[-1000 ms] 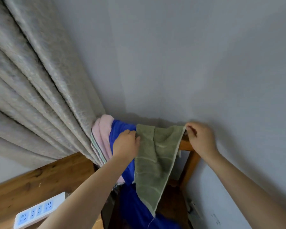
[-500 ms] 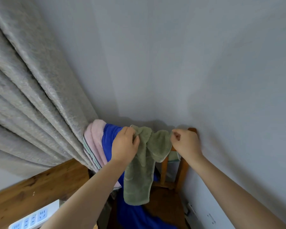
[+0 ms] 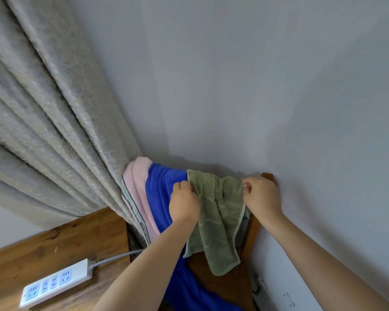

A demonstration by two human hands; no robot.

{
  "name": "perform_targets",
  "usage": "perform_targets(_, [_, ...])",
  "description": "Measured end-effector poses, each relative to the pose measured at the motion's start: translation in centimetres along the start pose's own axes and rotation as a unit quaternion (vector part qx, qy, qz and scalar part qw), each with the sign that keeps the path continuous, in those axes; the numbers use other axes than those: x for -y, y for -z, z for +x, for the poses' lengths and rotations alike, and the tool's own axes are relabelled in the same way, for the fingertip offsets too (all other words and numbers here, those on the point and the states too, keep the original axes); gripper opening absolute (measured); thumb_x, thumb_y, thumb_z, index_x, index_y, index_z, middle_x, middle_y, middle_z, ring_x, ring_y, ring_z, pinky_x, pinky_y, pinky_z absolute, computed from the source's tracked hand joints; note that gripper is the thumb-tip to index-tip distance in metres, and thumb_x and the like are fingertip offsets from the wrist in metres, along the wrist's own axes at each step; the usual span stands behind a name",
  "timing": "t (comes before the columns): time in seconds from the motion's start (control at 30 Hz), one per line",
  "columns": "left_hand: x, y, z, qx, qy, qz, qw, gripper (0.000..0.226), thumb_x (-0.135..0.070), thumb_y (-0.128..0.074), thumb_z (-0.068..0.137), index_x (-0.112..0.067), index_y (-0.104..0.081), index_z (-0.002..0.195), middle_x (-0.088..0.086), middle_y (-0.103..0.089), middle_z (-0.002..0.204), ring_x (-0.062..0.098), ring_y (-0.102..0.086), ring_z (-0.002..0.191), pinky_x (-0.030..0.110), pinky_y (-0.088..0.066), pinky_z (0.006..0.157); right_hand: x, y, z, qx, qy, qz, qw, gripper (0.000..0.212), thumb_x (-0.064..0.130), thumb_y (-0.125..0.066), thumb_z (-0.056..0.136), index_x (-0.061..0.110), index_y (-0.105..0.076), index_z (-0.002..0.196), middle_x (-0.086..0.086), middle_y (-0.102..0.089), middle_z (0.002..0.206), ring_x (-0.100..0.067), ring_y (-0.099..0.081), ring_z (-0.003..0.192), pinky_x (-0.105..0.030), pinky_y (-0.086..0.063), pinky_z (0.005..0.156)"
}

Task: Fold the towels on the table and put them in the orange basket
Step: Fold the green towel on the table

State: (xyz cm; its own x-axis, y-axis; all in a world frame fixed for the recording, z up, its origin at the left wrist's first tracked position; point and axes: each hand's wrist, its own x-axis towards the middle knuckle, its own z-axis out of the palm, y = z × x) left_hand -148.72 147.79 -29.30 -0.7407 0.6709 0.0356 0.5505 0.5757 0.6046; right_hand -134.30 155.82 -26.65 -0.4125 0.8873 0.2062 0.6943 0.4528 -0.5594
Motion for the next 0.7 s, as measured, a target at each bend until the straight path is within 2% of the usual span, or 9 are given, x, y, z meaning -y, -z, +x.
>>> perform_targets(0.07, [-0.3,0.1,0.6,0.007,0.031,0.01,0.999,0.014,-0.015,-0.042,0.093,-0.004,-0.05,0.095,0.01,-0.054,0.09,0.019,-0.047,0.069,0.028,-0.033,0.052,-0.1,0.0,-0.1,-0.002,0.001,0.007,1.0,0.022,-0.002,-0.046,0.086,-0.004,-0.067,0.091,-0.021,-0.068,0.089,-0.031,-0.062,0.082,-0.04,-0.051,0.073])
perform_targets(0.17, [-0.2,0.3,1.2,0.011,0.029,0.032,0.999,0.013,-0.017,-0.042,0.092,-0.01,-0.049,0.084,0.002,-0.051,0.073,0.018,-0.047,0.065,0.026,-0.028,0.044,-0.1,-0.3,-0.2,0.004,-0.002,0.026,1.0,0.021,-0.001,-0.047,0.087,-0.006,-0.067,0.09,-0.022,-0.068,0.087,-0.032,-0.062,0.082,-0.036,-0.049,0.071])
perform_targets(0.27, [-0.1,0.2,1.5,0.01,0.029,0.033,0.999,0.028,-0.014,-0.041,0.091,-0.016,-0.042,0.064,-0.003,-0.044,0.059,0.015,-0.043,0.058,0.025,-0.027,0.044,-0.2,-0.8,-0.2,0.032,-0.01,0.025,0.999,0.018,0.006,-0.052,0.088,-0.004,-0.067,0.087,-0.019,-0.068,0.082,-0.031,-0.063,0.079,-0.029,-0.043,0.064])
perform_targets(0.33, [-0.2,0.3,1.7,0.011,0.026,0.027,0.999,0.034,-0.012,-0.04,0.091,-0.017,-0.039,0.057,-0.003,-0.042,0.054,0.013,-0.039,0.051,0.025,-0.026,0.043,-0.1,-1.0,0.0,0.03,-0.026,0.038,0.998,0.015,0.007,-0.056,0.087,-0.002,-0.068,0.087,-0.017,-0.069,0.082,-0.029,-0.064,0.078,-0.027,-0.045,0.065])
perform_targets(0.47, [-0.9,1.5,2.5,0.043,-0.015,0.011,0.999,0.026,-0.011,-0.043,0.088,-0.01,-0.053,0.064,-0.003,-0.044,0.053,0.013,-0.039,0.051,0.025,-0.028,0.047,0.3,-0.9,0.6,0.023,-0.052,0.059,0.997,0.016,0.007,-0.054,0.087,0.003,-0.07,0.088,-0.013,-0.071,0.087,-0.025,-0.064,0.079,-0.025,-0.046,0.067])
perform_targets(0.57, [-1.9,3.1,3.5,0.058,-0.027,-0.081,0.995,0.019,-0.013,-0.051,0.089,-0.011,-0.061,0.072,-0.008,-0.052,0.06,0.008,-0.046,0.06,0.024,-0.037,0.059,1.0,-0.1,1.6,0.014,-0.063,0.083,0.994,0.016,0.007,-0.054,0.087,0.005,-0.069,0.09,-0.012,-0.071,0.09,-0.025,-0.064,0.082,-0.03,-0.05,0.072])
perform_targets(0.7, [-3.8,5.3,3.7,0.025,-0.002,-0.238,0.971,0.038,-0.005,-0.055,0.084,-0.018,-0.048,0.049,-0.007,-0.044,0.049,0.007,-0.038,0.05,0.019,-0.034,0.05,2.9,2.1,3.0,-0.032,-0.031,0.114,0.993,0.016,0.004,-0.055,0.084,0.004,-0.07,0.088,-0.012,-0.071,0.09,-0.026,-0.063,0.085,-0.025,-0.043,0.073])
